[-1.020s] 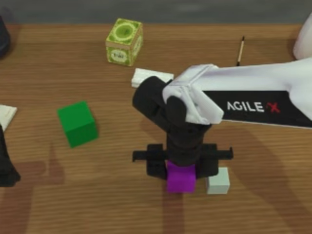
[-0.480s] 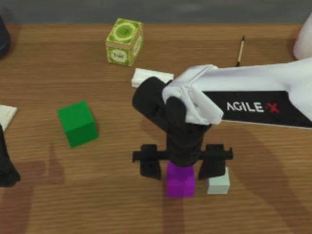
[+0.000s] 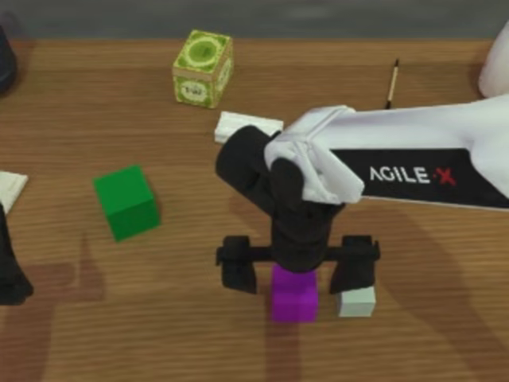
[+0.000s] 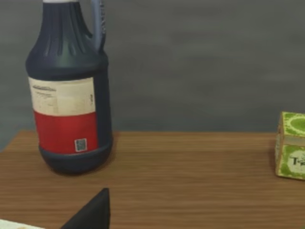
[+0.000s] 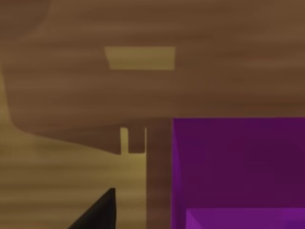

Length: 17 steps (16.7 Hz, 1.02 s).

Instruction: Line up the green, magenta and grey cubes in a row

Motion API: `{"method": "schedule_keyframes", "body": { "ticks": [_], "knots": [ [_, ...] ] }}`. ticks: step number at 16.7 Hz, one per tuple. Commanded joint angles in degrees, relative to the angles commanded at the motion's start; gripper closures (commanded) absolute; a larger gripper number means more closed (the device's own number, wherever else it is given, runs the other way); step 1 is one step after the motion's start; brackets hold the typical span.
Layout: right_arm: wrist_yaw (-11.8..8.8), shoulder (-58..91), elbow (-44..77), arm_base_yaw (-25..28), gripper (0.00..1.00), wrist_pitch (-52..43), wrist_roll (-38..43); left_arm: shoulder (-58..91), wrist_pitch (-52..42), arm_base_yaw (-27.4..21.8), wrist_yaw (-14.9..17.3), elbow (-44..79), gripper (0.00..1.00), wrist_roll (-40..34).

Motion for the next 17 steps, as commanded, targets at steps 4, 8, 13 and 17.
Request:
{"method": "schedule_keyframes", "body": {
  "ticks": [4,8,13,17],
  "knots": [
    [0.0,-1.4,3.1,0.6,0.0,-4.3,-0.2,0.0,0.0,0.0,0.0,0.0,0.0,0.0],
    [-0.1,-4.3,8.0,0.7,0.0,-12.7,0.0,0.0,0.0,0.0,0.0,0.0,0.0,0.0],
    [0.0,-4.8,8.7,0.5,0.0,-13.7,0.0,0.0,0.0,0.0,0.0,0.0,0.0,0.0],
    [1.1,-8.3,6.1,-1.1,0.0,-11.9,-1.6,2.9,-1.9,-0.4,0.0,2.9,0.0,1.6]
  ]
}}
